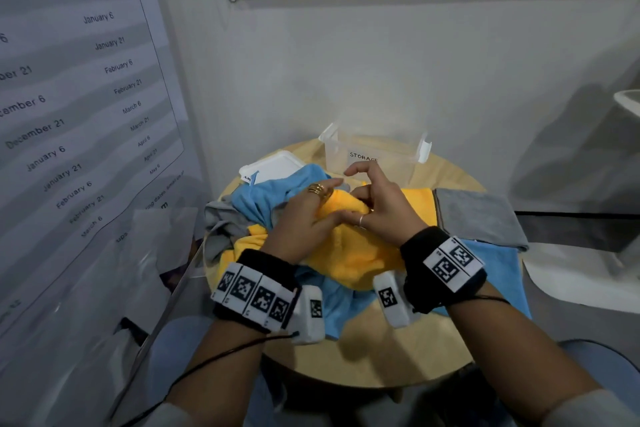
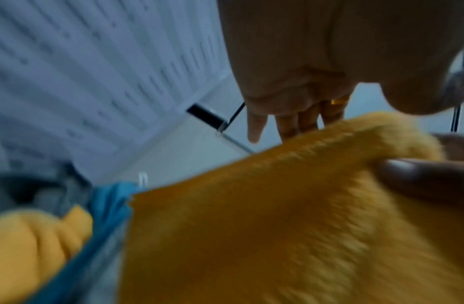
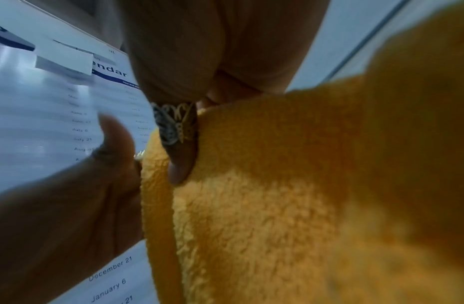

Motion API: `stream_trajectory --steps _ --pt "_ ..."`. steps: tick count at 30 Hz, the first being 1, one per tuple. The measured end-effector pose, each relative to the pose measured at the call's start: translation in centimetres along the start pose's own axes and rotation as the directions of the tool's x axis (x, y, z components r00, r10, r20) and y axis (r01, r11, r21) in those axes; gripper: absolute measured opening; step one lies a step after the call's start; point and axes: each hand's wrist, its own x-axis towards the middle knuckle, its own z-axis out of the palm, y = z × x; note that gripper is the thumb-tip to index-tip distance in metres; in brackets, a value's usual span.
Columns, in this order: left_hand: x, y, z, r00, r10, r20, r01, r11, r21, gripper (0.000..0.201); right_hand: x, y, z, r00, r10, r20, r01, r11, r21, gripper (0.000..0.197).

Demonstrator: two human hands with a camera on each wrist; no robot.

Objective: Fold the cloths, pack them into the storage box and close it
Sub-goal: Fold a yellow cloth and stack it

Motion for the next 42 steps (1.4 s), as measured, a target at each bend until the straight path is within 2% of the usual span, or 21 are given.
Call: stream_trajectory --steps 2,4,7,8,12,14,16,18,21,23,25,26,27,29,31,33,35,36,38,40,42 --pt "0.0 0.4 1.0 0.985 0.04 -0.17 -0.033 0.998 0.045 0.03 -0.2 0.2 0.3 1.0 0.017 -0.015 -0.017 1.0 0.004 0.055" --pt "0.1 0.3 1.2 0.951 0.039 -0.307 -0.02 0.998 0.065 0.024 -0.6 0.8 0.2 0.999 0.033 -0.015 -0.034 0.999 -0.038 0.049" --pt "0.4 -0.2 0.2 0.89 -0.003 -0.456 0.029 0.998 0.05 0.019 -2.3 2.9 -0.5 0.994 0.094 0.053 -0.088 0.991 -0.103 0.018" --pt "0.5 -0.4 -0.4 0.877 0.001 -0.48 0.029 0.998 0.056 0.017 -3.1 3.7 -0.8 0.99 0.125 0.063 -0.122 0.991 -0.05 0.01" --pt "0.5 -1.2 -1.4 0.877 0.016 -0.481 0.022 0.997 0.075 0.016 -4.5 4.8 -1.3 0.953 0.28 0.116 -0.294 0.947 0.129 0.021" --pt "0.5 -1.5 -1.1 0.901 -0.002 -0.434 0.031 0.998 0.06 0.019 -4.2 4.7 -1.7 0.925 0.324 0.197 -0.337 0.941 0.032 0.023" --pt "0.5 -1.4 -0.6 0.935 0.042 -0.351 -0.019 0.997 0.07 0.024 -3.8 4.2 -1.8 0.916 0.32 0.241 -0.305 0.947 -0.099 0.044" --pt "0.5 -0.9 0.1 0.955 0.114 -0.274 -0.099 0.993 0.068 0.028 -3.2 2.7 -1.4 0.931 0.295 0.213 -0.288 0.955 -0.065 0.056" --pt "0.6 0.3 1.1 0.965 0.164 -0.204 -0.165 0.986 0.012 0.027 -2.3 0.5 -0.3 0.955 0.218 0.2 -0.236 0.97 0.066 0.003" --pt "0.8 0.7 1.1 0.972 0.154 -0.178 -0.16 0.987 -0.022 0.03 -2.4 -0.1 -0.3 0.956 0.236 0.175 -0.264 0.951 0.161 0.021" --pt "0.9 0.3 0.4 0.997 0.071 -0.028 -0.072 0.997 -0.003 0.058 -2.8 -0.1 -1.2 0.947 0.276 0.163 -0.309 0.921 0.236 0.024" --pt "1.0 0.0 0.0 0.993 -0.025 0.118 0.018 0.998 0.061 0.068 -3.1 0.2 -1.8 0.945 0.285 0.161 -0.318 0.914 0.253 0.024" --pt "0.9 -0.8 -0.2 0.954 -0.135 0.268 0.096 0.983 0.155 0.064 -3.5 0.2 -2.6 0.944 0.296 0.145 -0.325 0.909 0.263 0.023" --pt "0.6 -2.7 -0.2 0.851 -0.28 0.445 0.194 0.954 0.228 0.041 -4.1 1.0 -3.9 0.941 0.322 0.101 -0.337 0.896 0.289 0.017" --pt "0.2 -4.5 -0.2 0.816 -0.322 0.481 0.317 0.944 0.095 0.062 -4.8 2.1 -4.9 0.927 0.372 0.048 -0.365 0.868 0.337 0.016" --pt "0.0 -5.9 0.1 0.834 -0.321 0.449 0.392 0.917 -0.072 0.089 -5.5 3.1 -5.5 0.904 0.428 -0.005 -0.393 0.835 0.385 0.017" --pt "-0.4 -6.4 1.0 0.846 -0.321 0.426 0.45 0.858 -0.248 0.083 -6.3 4.2 -5.9 0.875 0.482 -0.034 -0.422 0.798 0.43 0.017" --pt "-0.5 -6.2 1.7 0.849 -0.325 0.417 0.487 0.789 -0.375 0.065 -6.7 4.7 -5.9 0.86 0.509 -0.038 -0.438 0.774 0.457 0.018" --pt "-0.5 -5.5 3.3 0.838 -0.331 0.435 0.544 0.573 -0.612 0.028 -7.3 5.8 -5.9 0.811 0.583 -0.048 -0.477 0.706 0.524 0.022" --pt "-0.2 -5.0 5.4 0.834 -0.344 0.432 0.548 0.415 -0.726 0.038 -7.6 7.3 -5.9 0.742 0.666 -0.082 -0.498 0.629 0.597 0.032" --pt "0.5 -5.7 7.9 0.822 -0.369 0.434 0.566 0.437 -0.699 0.086 -7.5 9.1 -6.2 0.663 0.74 -0.115 -0.534 0.575 0.62 0.039"
